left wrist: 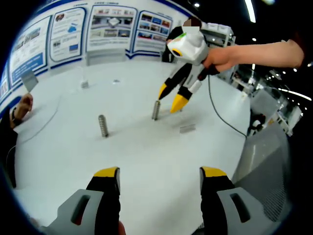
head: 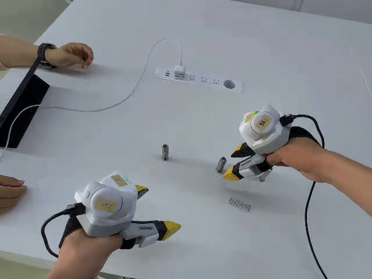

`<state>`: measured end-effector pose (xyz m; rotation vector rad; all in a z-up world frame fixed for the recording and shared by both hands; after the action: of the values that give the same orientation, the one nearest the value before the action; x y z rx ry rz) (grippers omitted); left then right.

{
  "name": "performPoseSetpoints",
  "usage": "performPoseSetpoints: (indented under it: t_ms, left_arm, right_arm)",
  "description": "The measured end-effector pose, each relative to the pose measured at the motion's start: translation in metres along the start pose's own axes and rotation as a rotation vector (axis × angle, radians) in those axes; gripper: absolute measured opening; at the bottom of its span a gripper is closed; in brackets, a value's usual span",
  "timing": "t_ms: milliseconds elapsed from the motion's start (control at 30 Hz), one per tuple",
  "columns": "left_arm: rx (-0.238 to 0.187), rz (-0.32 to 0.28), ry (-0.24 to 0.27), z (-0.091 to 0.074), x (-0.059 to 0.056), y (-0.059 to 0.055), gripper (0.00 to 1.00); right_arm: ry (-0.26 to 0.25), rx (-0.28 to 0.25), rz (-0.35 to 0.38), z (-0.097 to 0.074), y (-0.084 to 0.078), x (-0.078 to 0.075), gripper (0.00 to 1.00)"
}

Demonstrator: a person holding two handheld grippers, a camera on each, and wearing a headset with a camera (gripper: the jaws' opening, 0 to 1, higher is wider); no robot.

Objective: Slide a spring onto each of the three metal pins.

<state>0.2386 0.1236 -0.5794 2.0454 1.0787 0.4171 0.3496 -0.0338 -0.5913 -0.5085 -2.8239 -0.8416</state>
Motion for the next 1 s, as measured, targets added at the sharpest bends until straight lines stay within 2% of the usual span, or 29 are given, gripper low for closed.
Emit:
performPoseSetpoints:
  t_ms: [167, 233, 300, 533, 833, 1000]
  left_arm:
    - [-0.008, 0.011, 0.001, -0.001, 0.000, 0.006, 0.67]
    - [-0.008, 0.016, -0.003, -0.001, -0.001, 0.008, 0.68]
    - [-0.008, 0.022, -0.004, -0.001, -0.002, 0.009, 0.68]
    - [-0.006, 0.030, -0.011, -0.001, -0.005, 0.011, 0.68]
    - [-0.008, 0.036, -0.016, 0.002, -0.007, 0.017, 0.68]
    - [-0.010, 0.035, -0.016, 0.002, -0.008, 0.020, 0.68]
  right_arm:
    - [-0.008, -0.056, 0.026, -0.006, -0.001, 0.009, 0.47]
    - [-0.001, -0.066, 0.034, -0.006, -0.004, 0.015, 0.52]
    - [-0.022, -0.094, 0.038, -0.009, -0.003, 0.017, 0.59]
    - [-0.032, -0.202, 0.114, -0.014, -0.008, 0.028, 0.60]
    - [-0.053, -0.229, 0.143, -0.016, -0.019, 0.033, 0.61]
    - [-0.070, -0.266, 0.171, -0.020, -0.022, 0.035, 0.62]
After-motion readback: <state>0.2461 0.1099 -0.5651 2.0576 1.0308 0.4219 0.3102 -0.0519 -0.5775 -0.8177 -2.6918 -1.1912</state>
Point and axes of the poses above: the centre of the closed fingertips' face, and the gripper's own axes: z roughly forward along the fingers, x roughly to its left, y roughly out of its top, the point moved 2 cm from there along -z, roughly backward along the fingers, and after that the axes turned 12 degrees about y, right-handed, at the moved point
